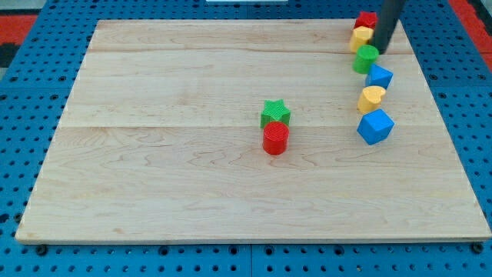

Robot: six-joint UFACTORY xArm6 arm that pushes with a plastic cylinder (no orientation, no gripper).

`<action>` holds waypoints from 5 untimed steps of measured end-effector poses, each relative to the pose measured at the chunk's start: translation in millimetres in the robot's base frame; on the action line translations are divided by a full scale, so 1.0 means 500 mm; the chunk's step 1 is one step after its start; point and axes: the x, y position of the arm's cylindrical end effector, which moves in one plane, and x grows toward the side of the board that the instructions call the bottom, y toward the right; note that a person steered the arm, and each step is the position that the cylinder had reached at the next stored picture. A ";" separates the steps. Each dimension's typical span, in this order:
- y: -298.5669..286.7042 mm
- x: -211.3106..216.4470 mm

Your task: Move the green circle closer to the green star

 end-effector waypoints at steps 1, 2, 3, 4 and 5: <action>-0.048 0.001; -0.051 0.009; -0.035 0.009; -0.004 0.009; 0.031 0.026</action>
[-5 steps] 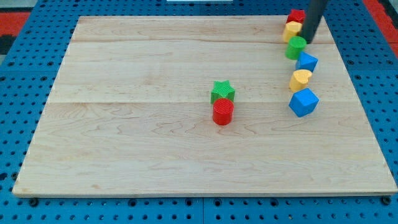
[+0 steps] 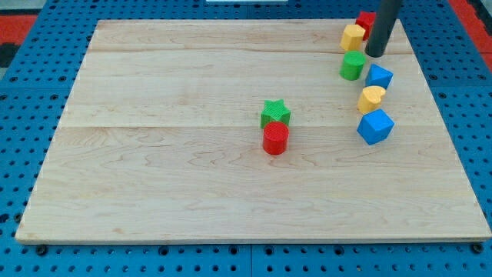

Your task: Move the green circle closer to the green star

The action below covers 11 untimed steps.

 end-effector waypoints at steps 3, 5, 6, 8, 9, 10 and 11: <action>-0.131 0.025; -0.137 0.099; -0.138 0.133; -0.225 0.186; -0.250 0.203; -0.250 0.228; -0.250 0.241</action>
